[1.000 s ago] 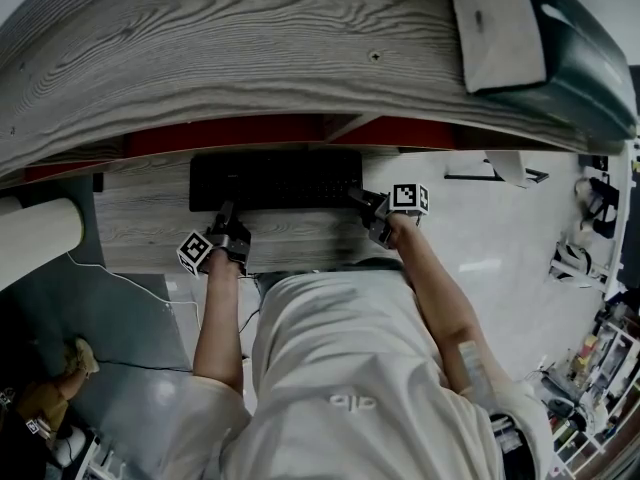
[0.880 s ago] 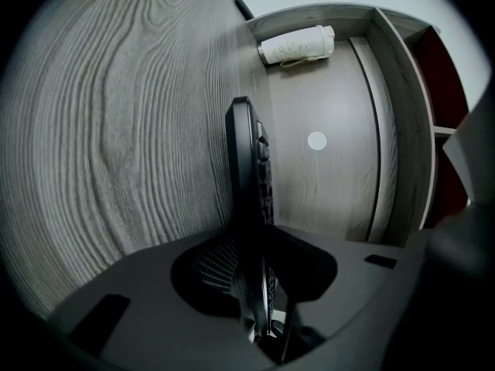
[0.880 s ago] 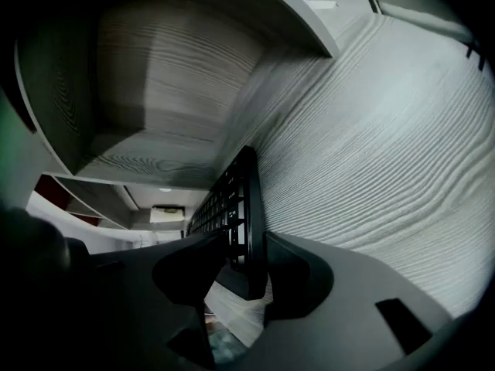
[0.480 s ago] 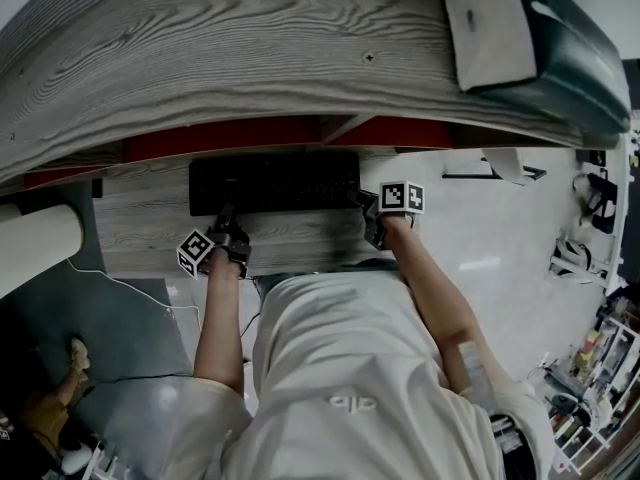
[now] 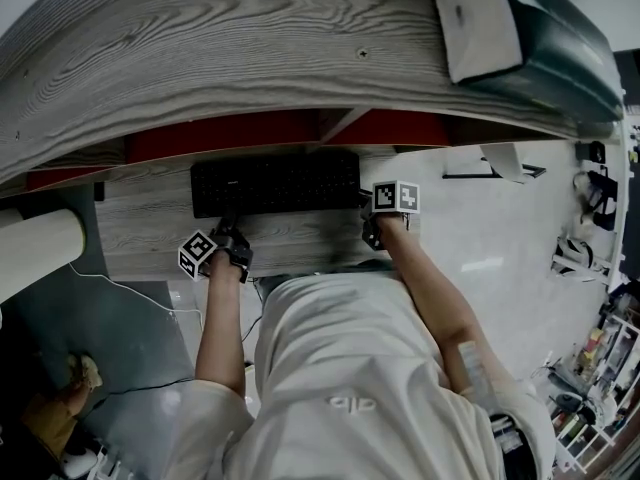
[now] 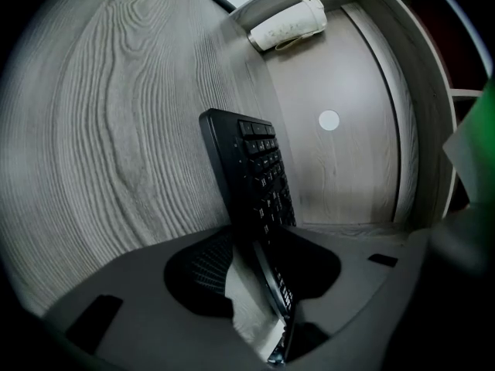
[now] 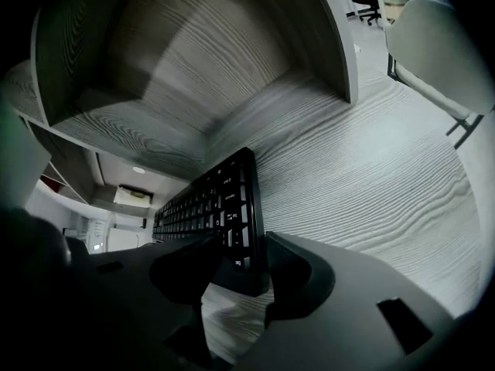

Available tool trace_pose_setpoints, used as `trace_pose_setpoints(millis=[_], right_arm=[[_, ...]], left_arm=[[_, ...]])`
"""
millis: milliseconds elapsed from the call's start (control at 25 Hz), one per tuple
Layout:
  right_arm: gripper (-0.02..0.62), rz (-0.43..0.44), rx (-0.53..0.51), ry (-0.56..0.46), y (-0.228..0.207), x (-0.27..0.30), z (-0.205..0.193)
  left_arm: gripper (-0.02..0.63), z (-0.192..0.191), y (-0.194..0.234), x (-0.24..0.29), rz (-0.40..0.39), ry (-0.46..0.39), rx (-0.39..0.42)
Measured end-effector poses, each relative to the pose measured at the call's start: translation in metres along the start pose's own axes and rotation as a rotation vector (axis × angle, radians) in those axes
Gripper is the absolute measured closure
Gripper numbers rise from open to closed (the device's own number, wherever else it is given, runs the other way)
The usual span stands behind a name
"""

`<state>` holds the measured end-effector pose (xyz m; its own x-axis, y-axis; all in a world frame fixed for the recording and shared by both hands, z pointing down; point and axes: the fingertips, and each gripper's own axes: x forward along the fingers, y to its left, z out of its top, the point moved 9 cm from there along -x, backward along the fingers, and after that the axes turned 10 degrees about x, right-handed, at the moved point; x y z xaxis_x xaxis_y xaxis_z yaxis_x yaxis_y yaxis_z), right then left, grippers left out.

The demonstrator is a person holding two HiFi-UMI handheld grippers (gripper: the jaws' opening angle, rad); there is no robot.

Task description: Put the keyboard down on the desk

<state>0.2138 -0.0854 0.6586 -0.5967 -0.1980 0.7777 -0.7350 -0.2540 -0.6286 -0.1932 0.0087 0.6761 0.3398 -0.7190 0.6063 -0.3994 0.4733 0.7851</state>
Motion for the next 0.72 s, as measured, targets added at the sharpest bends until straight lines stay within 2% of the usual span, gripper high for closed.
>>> trace_pose_setpoints(millis=[240, 320, 400, 480, 720], right_arm=[[0.376, -0.064, -0.049, -0.025, 0.002, -0.001, -0.003], [0.369, -0.113, -0.1, -0.038, 0.005, -0.002, -0.005], [0.334, -0.16, -0.168, -0.061, 0.007, -0.004, -0.004], [0.338, -0.186, -0.21, -0.092, 0.007, -0.008, -0.003], [0.384, -0.177, -0.183, -0.166, 0.015, -0.022, -0.008]], left_arm=[[0.449, -0.002, 0.002, -0.006, -0.011, 0.013, 0.0], [0.449, -0.002, 0.004, -0.008, -0.018, 0.015, 0.001], [0.448, -0.001, 0.005, -0.012, -0.019, 0.02, 0.008], [0.449, 0.0, 0.005, -0.016, -0.019, 0.026, 0.015], [0.454, 0.011, -0.005, -0.025, -0.058, 0.042, 0.065]])
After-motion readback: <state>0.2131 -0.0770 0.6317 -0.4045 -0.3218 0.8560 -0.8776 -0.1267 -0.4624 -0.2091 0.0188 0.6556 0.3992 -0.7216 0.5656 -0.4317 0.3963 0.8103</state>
